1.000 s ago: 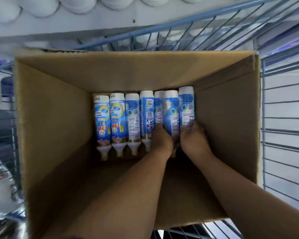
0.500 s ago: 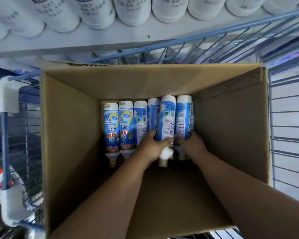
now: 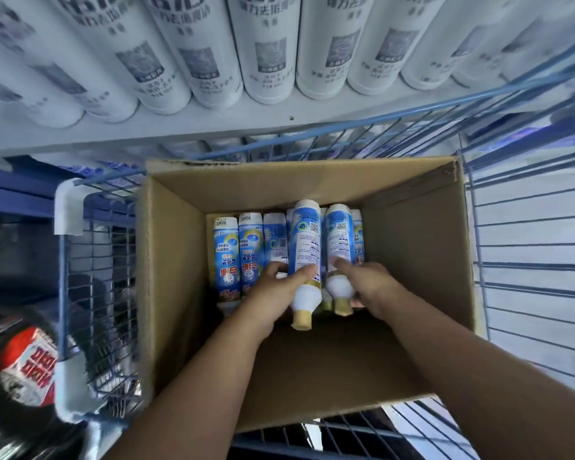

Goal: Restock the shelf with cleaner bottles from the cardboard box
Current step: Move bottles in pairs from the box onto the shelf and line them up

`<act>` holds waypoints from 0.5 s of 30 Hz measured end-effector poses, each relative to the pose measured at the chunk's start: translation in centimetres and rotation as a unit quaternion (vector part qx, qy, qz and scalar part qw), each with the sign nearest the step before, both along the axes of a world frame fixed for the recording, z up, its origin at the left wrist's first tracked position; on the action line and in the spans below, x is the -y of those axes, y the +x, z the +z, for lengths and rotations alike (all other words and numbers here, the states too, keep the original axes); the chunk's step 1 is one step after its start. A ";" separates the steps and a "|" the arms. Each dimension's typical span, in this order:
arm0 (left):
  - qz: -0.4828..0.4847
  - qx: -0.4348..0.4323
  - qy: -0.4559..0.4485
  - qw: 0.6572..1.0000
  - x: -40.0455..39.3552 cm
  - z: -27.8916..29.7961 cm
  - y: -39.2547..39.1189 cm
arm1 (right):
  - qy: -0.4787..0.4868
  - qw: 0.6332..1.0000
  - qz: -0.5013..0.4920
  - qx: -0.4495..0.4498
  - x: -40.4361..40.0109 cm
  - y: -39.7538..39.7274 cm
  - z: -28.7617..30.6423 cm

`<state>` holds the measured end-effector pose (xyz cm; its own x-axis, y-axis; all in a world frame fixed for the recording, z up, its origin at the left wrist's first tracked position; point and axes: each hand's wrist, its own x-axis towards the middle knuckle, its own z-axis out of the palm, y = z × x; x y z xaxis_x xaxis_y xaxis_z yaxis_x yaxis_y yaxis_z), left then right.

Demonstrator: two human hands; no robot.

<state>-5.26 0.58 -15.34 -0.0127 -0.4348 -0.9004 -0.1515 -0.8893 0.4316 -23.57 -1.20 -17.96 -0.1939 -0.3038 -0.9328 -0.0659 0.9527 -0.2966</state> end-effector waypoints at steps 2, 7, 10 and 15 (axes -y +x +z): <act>0.007 0.013 -0.010 1.000 0.0 2.5 0.4 | -0.004 0.999 -0.023 0.031 -0.1 0.0 2.7; 0.013 0.028 -0.044 0.999 -0.7 8.6 1.6 | -0.034 0.992 -0.047 0.109 -1.1 0.4 10.0; 0.005 0.037 -0.069 0.997 -0.9 12.1 2.5 | -0.064 0.990 -0.038 0.123 -1.9 0.8 14.0; 0.012 0.022 -0.104 0.994 -1.3 17.2 3.8 | -0.122 0.984 -0.002 0.130 -3.2 1.9 20.4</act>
<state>-1.42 1.92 1.82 0.0367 -0.6121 -0.7899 -0.1545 -0.7844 0.6007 -21.64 2.00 2.41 0.0410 -0.5249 -0.8502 0.0463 0.8510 -0.5231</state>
